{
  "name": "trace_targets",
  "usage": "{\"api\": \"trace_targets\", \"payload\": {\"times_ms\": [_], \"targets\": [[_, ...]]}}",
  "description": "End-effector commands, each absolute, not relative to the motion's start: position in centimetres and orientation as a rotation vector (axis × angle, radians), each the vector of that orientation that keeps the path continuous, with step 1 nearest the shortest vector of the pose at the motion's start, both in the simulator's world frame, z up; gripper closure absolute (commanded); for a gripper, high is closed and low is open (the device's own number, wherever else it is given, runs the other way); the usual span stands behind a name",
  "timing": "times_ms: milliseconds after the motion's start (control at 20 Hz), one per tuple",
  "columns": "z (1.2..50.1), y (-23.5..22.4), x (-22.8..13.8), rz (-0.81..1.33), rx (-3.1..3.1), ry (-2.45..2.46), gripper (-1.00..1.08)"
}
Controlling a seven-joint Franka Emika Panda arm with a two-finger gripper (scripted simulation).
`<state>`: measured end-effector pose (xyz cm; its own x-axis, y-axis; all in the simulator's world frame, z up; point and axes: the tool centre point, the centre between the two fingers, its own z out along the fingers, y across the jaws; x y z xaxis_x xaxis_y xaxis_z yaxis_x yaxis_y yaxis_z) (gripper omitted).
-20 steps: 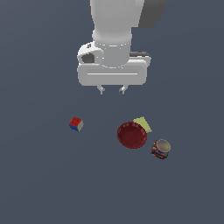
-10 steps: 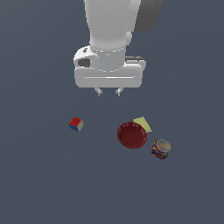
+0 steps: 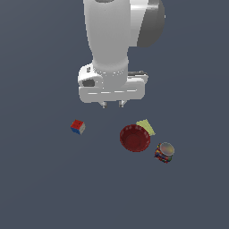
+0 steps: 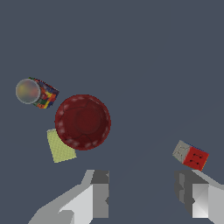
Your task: Pick up a designated object from a clutter of objects.
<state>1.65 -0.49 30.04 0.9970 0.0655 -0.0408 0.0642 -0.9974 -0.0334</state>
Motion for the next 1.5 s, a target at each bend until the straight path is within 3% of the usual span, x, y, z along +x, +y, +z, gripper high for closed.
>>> {"api": "trace_targets", "payload": {"times_ms": [0, 950, 1450], "targets": [[28.5, -0.3, 2.2, 0.099, -3.086, -0.141, -0.2], [11.4, 2.6, 4.9, 0.341, -2.766, -0.485, -0.2], [6.7, 3.4, 4.7, 0.369, -2.665, -0.546, -0.2]]}}
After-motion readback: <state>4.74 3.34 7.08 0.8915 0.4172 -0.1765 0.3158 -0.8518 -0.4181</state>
